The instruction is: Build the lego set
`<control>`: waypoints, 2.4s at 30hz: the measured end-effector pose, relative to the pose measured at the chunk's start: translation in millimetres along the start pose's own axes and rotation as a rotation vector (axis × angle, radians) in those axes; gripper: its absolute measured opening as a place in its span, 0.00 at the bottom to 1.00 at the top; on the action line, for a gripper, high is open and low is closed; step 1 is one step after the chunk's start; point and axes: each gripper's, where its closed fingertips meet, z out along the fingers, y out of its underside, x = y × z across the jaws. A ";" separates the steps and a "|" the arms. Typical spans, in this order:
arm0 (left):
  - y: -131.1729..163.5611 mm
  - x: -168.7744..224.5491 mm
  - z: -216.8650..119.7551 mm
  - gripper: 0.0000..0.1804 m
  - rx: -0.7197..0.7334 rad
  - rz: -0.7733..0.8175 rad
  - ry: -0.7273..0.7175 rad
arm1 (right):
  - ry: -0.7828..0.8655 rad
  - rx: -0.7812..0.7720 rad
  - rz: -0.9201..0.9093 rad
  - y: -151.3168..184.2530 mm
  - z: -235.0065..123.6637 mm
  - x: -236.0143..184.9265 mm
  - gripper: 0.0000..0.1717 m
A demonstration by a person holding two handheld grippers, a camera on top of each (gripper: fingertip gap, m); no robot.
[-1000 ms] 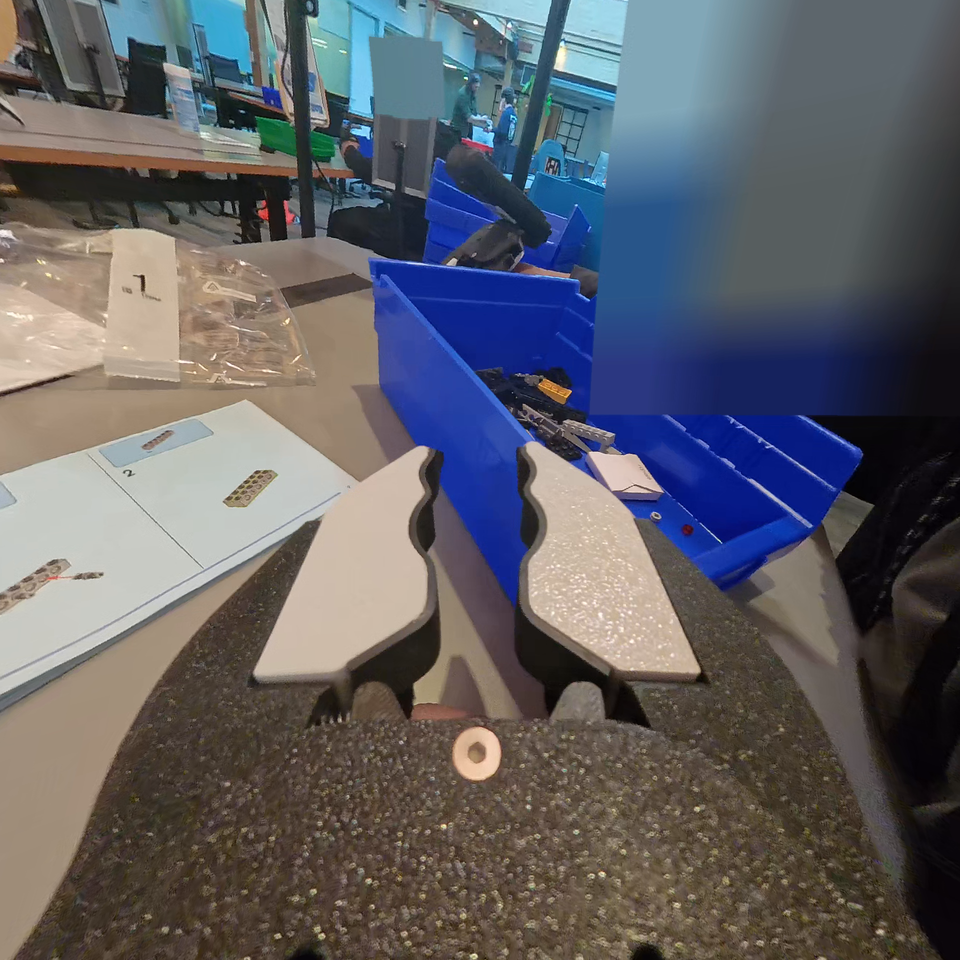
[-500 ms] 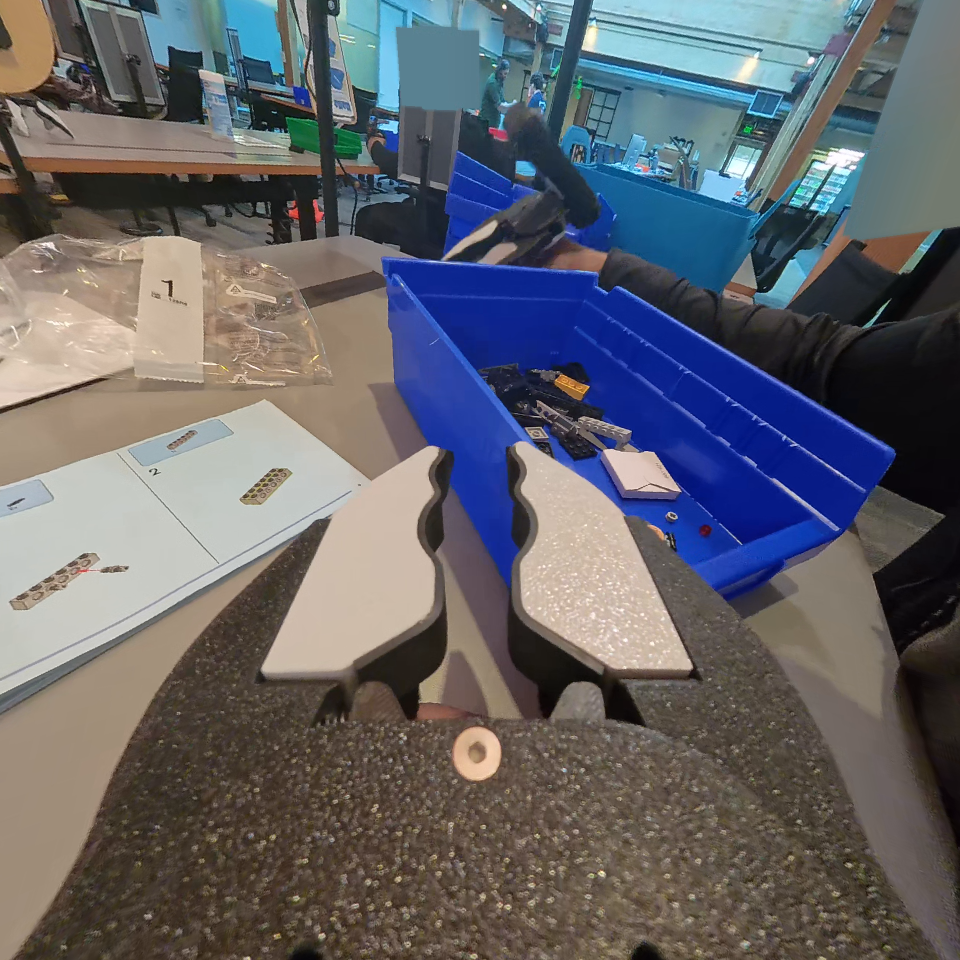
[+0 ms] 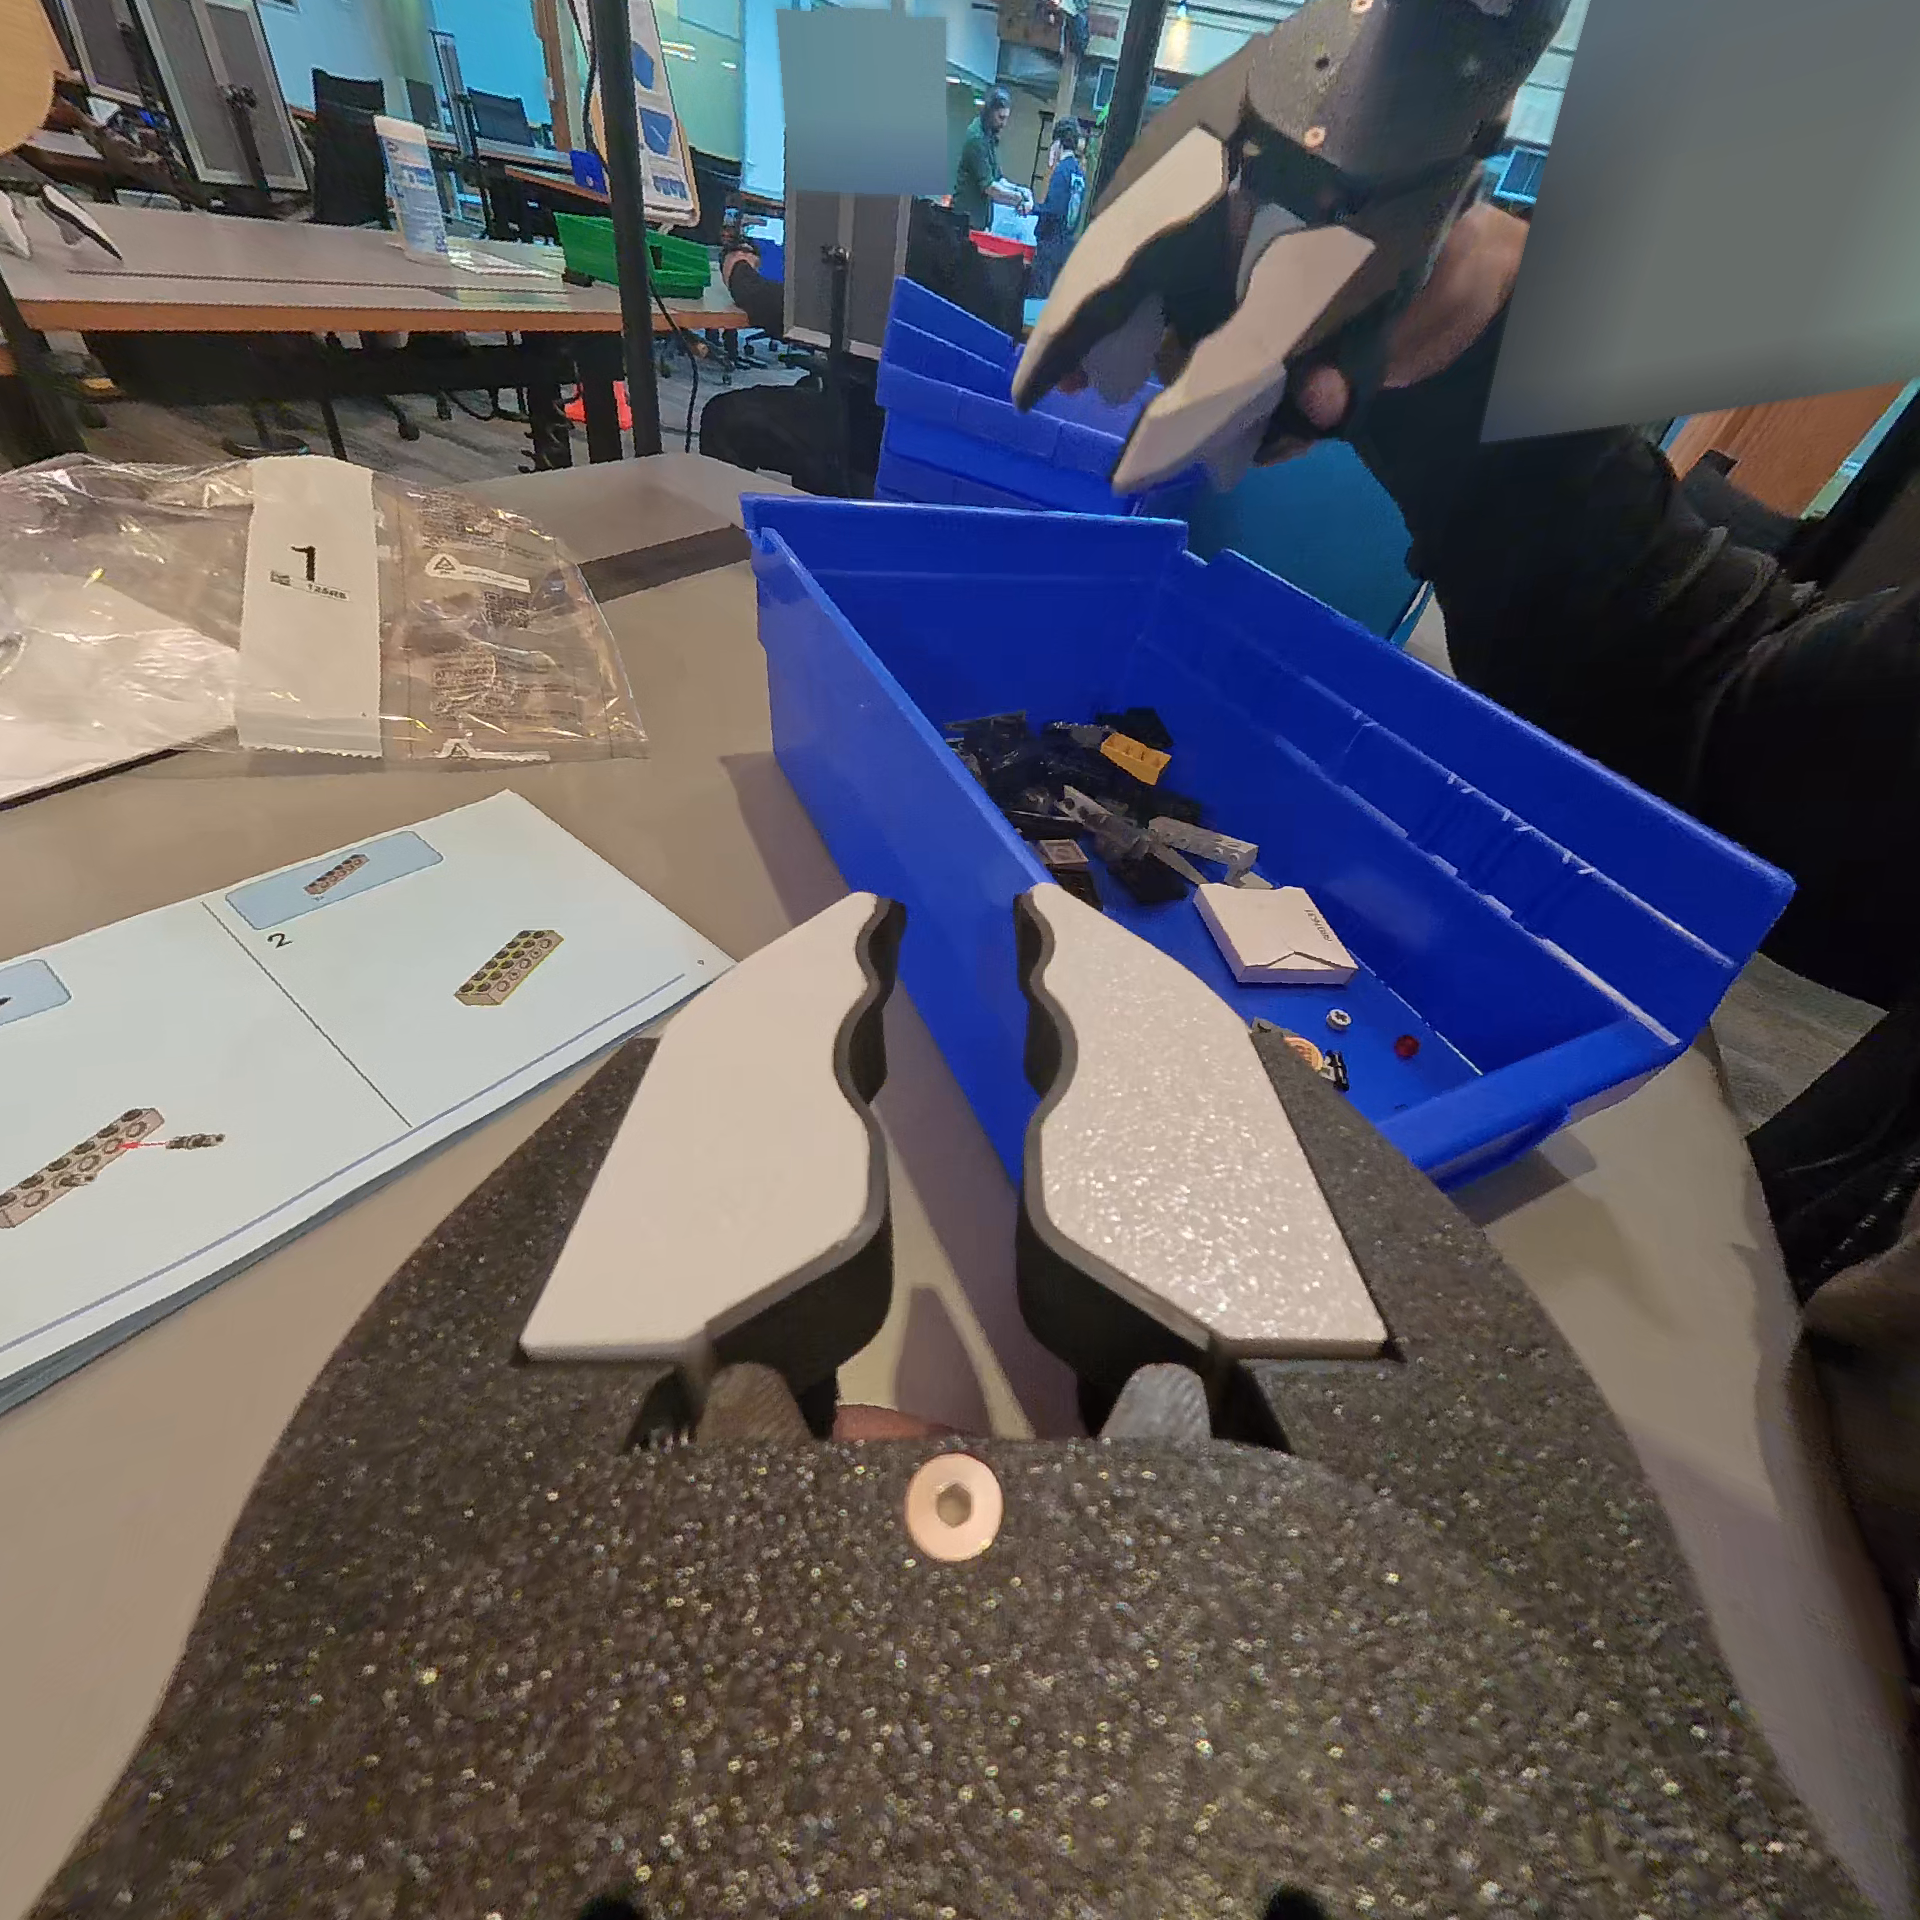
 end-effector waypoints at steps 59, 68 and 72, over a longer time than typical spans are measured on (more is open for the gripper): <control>3.9 2.7 2.1 0.13 -0.026 0.053 -0.017 | -0.163 -0.683 -0.158 101.0 72.5 -31.3 0.19; 7.9 -3.2 6.0 0.13 -0.026 0.057 -0.040 | -0.095 -0.628 -0.142 80.8 65.6 -15.0 0.26; 7.7 -1.3 6.7 0.13 -0.026 0.093 -0.054 | -0.010 -0.540 -0.073 59.1 29.8 1.3 0.26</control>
